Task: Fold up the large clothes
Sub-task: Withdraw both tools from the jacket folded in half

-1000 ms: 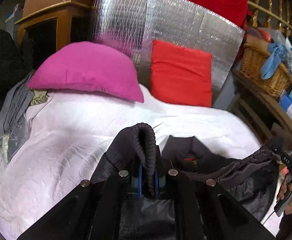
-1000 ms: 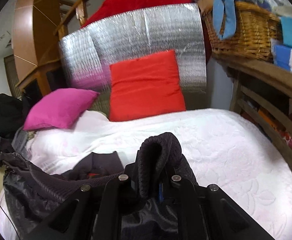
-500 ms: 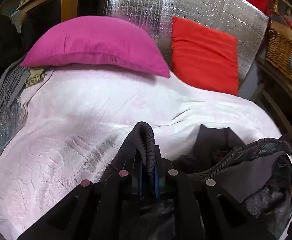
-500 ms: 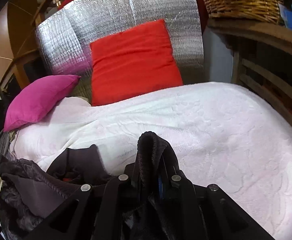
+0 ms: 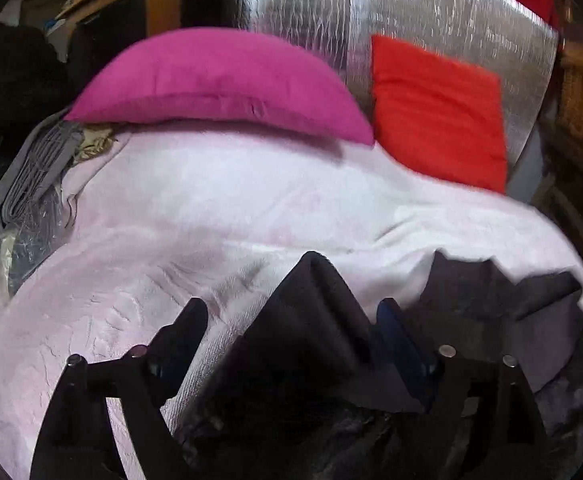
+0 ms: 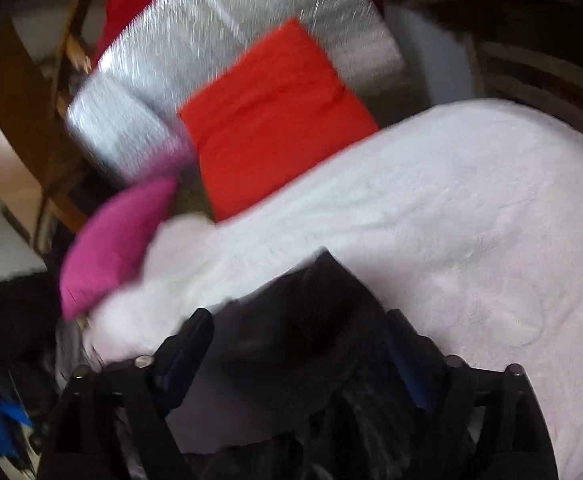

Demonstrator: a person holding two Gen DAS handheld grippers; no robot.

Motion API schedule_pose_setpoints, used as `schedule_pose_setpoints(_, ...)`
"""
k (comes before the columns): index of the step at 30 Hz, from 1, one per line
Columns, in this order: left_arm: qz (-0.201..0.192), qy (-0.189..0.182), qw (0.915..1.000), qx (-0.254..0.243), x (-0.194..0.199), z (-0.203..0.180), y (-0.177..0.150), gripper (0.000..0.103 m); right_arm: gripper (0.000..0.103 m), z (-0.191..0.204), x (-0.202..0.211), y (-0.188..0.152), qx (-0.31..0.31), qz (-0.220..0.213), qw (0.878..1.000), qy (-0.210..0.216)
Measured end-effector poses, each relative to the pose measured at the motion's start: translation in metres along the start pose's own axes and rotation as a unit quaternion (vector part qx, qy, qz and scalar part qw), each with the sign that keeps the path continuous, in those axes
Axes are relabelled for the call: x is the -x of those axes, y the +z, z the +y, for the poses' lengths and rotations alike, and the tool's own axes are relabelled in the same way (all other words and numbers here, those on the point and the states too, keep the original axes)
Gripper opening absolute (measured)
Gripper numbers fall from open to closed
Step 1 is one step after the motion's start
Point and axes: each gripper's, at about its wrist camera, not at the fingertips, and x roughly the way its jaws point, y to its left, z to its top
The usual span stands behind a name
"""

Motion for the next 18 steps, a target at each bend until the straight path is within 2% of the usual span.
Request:
schedule_pose_setpoints(2,0.001,-0.013,0.9999,0.009,0.015,0.004,0.001,0.087,0.089,-0.002,0.014,0.001,-0.012,-0.002,1.000,0.018)
schedule_pose_setpoints(8,-0.006,-0.023,0.9995,0.021,0.069,0.006,-0.018,0.087,0.089,-0.007,0.063,-0.009,-0.009,-0.016,1.000,0.025)
schedule_pose_setpoints(14,0.009,-0.020,0.9977,0.064,0.123,0.012,-0.059,0.088,0.089,-0.025,0.125,-0.033,-0.022,-0.024,0.999,0.027)
schedule_pose_setpoints(18,0.026,-0.016,0.9960,0.084,0.149,0.014,-0.097,0.088,0.089,-0.025,0.160,-0.063,-0.014,-0.024,0.999,0.020)
